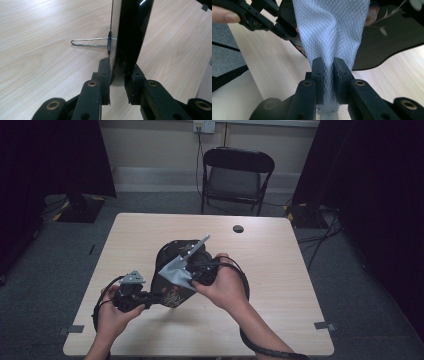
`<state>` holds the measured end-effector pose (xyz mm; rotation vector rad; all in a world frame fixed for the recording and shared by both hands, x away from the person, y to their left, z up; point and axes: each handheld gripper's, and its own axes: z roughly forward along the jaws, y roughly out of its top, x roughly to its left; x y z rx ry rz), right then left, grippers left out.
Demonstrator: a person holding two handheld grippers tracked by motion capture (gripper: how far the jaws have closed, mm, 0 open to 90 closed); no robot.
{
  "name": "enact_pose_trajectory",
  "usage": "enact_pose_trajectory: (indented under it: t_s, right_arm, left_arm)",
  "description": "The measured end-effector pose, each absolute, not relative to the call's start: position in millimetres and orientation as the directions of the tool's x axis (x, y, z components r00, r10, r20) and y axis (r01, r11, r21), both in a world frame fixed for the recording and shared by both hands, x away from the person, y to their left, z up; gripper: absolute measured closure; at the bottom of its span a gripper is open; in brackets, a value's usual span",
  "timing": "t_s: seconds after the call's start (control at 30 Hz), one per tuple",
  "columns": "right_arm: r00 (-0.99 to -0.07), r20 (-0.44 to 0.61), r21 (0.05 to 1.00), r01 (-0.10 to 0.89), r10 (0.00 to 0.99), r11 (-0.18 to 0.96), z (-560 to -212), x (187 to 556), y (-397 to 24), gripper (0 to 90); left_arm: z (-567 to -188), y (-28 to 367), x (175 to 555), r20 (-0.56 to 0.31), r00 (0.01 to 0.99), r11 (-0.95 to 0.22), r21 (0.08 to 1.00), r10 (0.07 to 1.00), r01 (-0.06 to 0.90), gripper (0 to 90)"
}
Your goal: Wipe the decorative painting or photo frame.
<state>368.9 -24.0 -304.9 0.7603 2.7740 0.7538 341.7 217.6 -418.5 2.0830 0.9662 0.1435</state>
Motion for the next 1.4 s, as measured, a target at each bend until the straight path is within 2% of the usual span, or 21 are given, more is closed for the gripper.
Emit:
enact_pose_trajectory:
  t_s: [0.27,0.77,1.07,1.2,1.4]
  right_arm:
    - [-0.858,-0.026,0.483,0.439,0.513,0.758,-319.6,373.8,-14.4,80.9]
    - [-0.861,0.022,0.373,0.479,0.508,0.795,-401.2,371.9,-10.2,80.9]
    - [-0.860,0.038,0.296,0.496,0.508,0.817,-437.9,370.1,-10.3,80.9]
    - [-0.859,0.042,0.286,0.500,0.511,0.818,-443.0,369.6,-13.4,80.9]
    - [-0.853,0.046,0.314,0.506,0.520,0.803,-432.5,369.9,-23.9,80.9]
  left_arm:
    - [-418.1,217.8,338.4,-0.207,0.700,-0.377,0.721,0.684,0.582,77.4]
    - [-417.0,215.3,334.7,-0.209,0.708,-0.389,0.715,0.674,0.581,77.0]
    - [-417.0,214.4,333.2,-0.207,0.714,-0.396,0.714,0.668,0.577,77.0]
    - [-417.0,215.0,333.0,-0.220,0.711,-0.387,0.714,0.668,0.584,76.4]
    - [-415.3,221.1,333.0,-0.224,0.708,-0.387,0.708,0.670,0.591,73.7]
